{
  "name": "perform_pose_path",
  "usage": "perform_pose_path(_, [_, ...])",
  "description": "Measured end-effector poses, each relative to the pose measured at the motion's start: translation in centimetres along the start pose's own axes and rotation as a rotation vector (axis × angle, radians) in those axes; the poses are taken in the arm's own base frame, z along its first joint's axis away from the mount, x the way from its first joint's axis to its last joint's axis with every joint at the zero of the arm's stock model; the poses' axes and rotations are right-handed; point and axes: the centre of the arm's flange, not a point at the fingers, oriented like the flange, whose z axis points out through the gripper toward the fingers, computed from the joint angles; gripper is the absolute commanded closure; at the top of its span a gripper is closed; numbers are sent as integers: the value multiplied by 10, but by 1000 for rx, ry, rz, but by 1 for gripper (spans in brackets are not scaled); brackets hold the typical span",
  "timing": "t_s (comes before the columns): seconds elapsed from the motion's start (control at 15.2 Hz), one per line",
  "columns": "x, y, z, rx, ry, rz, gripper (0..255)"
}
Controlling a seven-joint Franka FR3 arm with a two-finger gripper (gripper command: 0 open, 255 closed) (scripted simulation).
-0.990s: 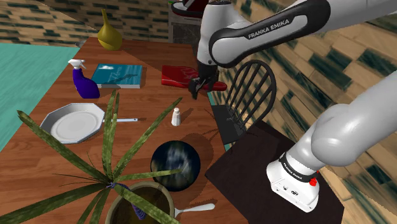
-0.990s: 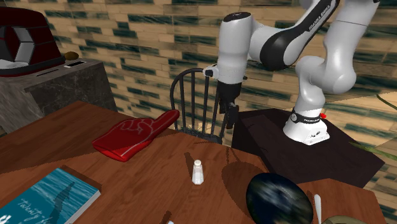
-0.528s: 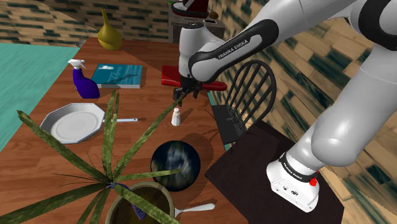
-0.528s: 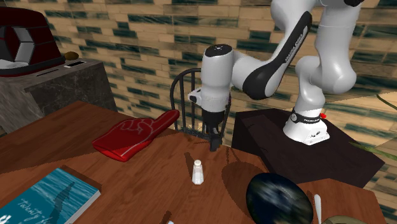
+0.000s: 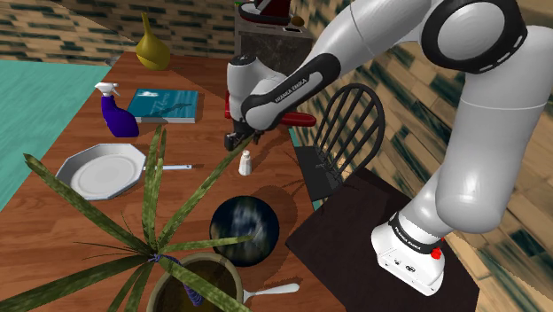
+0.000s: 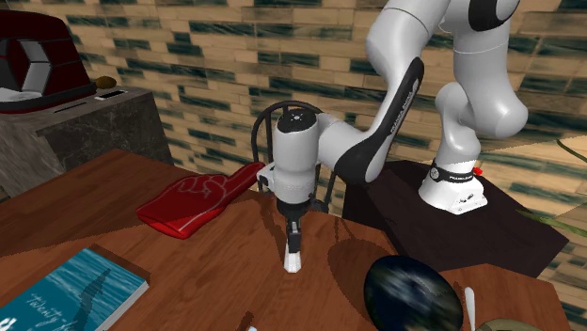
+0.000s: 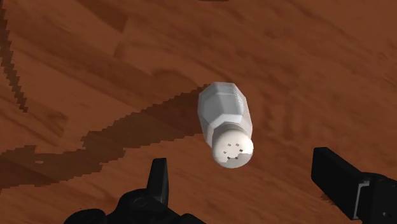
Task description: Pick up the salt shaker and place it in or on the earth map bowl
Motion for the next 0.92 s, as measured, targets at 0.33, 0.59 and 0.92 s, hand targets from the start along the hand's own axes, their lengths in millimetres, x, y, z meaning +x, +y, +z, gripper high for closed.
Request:
perform_pose_path(0.33, [2,-2,27,-2,1,1,0])
perform_pose_path(0.59, [2,-2,34,-2,1,1,0])
perform_pose_path(0.92, [2,-2,35,-2,1,1,255])
